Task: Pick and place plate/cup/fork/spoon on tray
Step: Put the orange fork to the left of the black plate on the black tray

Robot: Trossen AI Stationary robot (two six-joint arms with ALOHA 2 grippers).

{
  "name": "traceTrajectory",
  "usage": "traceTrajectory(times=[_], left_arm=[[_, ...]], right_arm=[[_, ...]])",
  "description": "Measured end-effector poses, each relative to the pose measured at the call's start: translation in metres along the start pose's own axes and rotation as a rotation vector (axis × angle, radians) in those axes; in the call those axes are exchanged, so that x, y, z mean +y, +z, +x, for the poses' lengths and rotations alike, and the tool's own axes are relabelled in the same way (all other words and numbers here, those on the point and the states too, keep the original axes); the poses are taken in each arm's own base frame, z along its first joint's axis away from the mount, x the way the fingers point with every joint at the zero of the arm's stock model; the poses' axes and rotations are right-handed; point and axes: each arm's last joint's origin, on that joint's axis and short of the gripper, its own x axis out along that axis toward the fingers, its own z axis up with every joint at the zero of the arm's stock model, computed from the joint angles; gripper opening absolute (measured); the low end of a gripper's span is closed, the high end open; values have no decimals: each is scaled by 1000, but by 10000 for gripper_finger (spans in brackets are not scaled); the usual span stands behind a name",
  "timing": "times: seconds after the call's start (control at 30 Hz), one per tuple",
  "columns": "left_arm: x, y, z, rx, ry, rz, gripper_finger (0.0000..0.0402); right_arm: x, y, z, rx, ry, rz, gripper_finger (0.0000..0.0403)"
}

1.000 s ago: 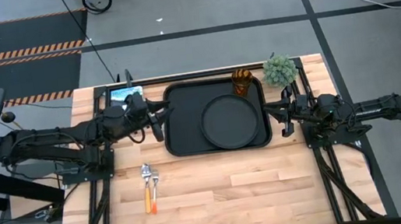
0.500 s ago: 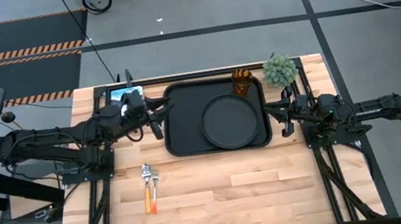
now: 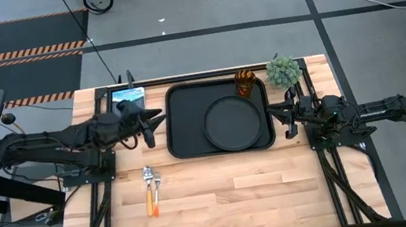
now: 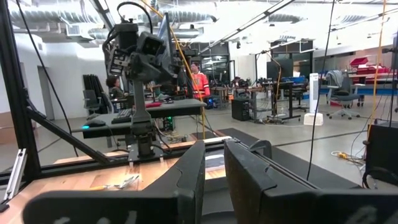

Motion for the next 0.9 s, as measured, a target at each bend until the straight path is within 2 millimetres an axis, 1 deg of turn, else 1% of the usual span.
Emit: traceTrajectory(times=[0.1,0.33,0.43,0.57,0.73,0.8,0.9], left_arm=[[-1,-1,-2,1,8,24,142],[3,-3,-8,-16,155,70,142],[5,-2,-11,-25,183,95,142],[7,-1,-9,-21,204,207,142],[10,-4,-6,18,233,262,142],[11,-4,-6,17,240,263,142],[11,-4,-6,8,240,190,142]], right_arm=[[0,0,0,0,0,0,68],[0,0,0,0,0,0,68],[0,0,0,0,0,0,68],[0,0,0,0,0,0,68],[0,0,0,0,0,0,68],[0,0,0,0,0,0,68],[0,0,0,0,0,0,68]])
